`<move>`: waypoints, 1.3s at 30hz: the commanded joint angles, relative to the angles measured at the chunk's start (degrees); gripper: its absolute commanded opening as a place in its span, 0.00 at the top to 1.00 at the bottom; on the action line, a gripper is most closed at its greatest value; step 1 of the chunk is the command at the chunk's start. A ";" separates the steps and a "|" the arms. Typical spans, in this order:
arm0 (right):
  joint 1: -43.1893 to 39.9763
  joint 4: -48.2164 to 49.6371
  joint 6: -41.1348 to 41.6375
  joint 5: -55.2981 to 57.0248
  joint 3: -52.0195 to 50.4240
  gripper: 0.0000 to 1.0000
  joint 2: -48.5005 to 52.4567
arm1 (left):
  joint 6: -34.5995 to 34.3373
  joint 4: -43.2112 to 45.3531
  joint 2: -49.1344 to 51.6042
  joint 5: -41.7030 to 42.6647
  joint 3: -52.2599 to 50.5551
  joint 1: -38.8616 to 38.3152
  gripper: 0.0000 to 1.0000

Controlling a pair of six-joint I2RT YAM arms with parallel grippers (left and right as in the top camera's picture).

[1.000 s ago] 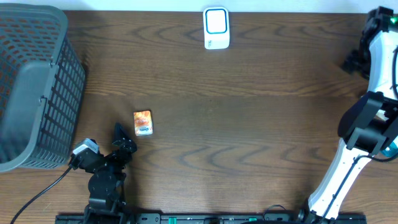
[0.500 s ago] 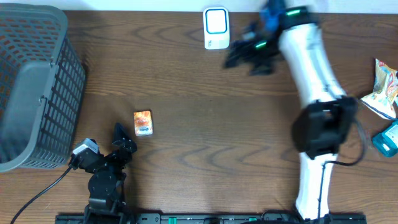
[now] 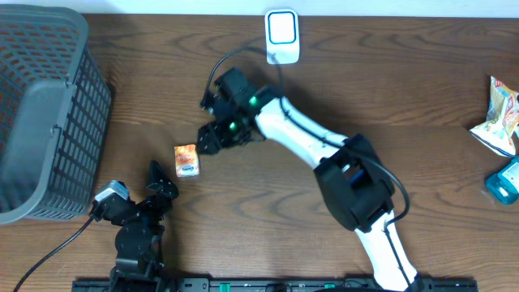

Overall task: Scan the item barcode
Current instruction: 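Reach the right gripper to the small orange box and grasp it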

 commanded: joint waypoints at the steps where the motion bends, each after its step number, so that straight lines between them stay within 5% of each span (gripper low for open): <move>1: 2.45 3.28 4.31 0.83 -2.34 0.32 0.79 | -0.46 -0.57 -0.04 -0.37 -1.40 0.09 0.02; 6: 6.05 6.84 7.69 5.79 -2.43 0.37 3.63 | -0.46 -0.57 -0.04 -0.37 -1.40 0.09 0.02; 13: 7.23 8.17 13.77 9.53 -2.40 0.99 12.15 | -0.46 -0.57 -0.04 -0.37 -1.40 0.09 0.02; 20: 1.36 6.91 4.96 -10.75 -2.40 0.99 10.14 | -0.46 -0.57 -0.04 -0.37 -1.40 0.09 0.02; 28: -13.07 -6.73 -19.63 -47.74 -2.40 0.99 4.83 | -0.46 -0.57 -0.04 -0.37 -1.40 0.09 0.02; 31: -16.72 -15.74 -23.80 -41.94 -2.43 0.99 4.85 | -0.46 -0.59 -0.04 -0.37 -1.40 0.09 0.02; 34: -18.56 -24.83 -23.76 -20.04 -2.43 0.98 4.79 | -0.46 -0.57 -0.04 -0.37 -1.40 0.09 0.02; 37: -18.60 -29.49 -16.04 5.42 -2.43 0.98 4.79 | -0.46 -0.57 -0.04 -0.37 -1.40 0.09 0.02; 39: -18.21 -30.80 -10.97 11.50 -2.40 0.99 4.26 | -0.46 -0.57 -0.04 -0.37 -1.40 0.09 0.02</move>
